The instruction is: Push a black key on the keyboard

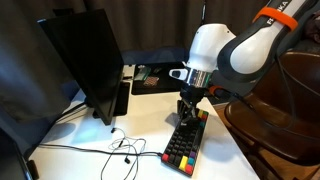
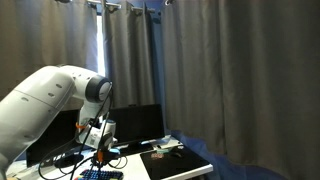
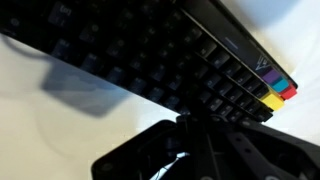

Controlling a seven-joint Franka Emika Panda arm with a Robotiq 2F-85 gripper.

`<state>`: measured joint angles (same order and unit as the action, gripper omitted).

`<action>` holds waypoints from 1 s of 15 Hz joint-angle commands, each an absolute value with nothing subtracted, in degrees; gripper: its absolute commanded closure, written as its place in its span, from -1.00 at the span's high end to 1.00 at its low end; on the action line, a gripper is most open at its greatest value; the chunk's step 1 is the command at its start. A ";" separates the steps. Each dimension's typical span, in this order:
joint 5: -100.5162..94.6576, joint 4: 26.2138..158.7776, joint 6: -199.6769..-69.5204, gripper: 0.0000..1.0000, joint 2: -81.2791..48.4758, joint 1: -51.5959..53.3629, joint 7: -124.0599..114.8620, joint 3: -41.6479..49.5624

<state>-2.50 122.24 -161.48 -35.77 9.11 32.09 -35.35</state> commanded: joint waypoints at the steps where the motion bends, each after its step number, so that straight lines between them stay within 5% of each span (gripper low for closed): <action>1: -3.58 122.37 -161.56 -1.00 -36.01 8.53 32.26 -35.58; 15: -4.38 122.63 -162.29 -1.00 -36.32 9.04 32.21 -34.83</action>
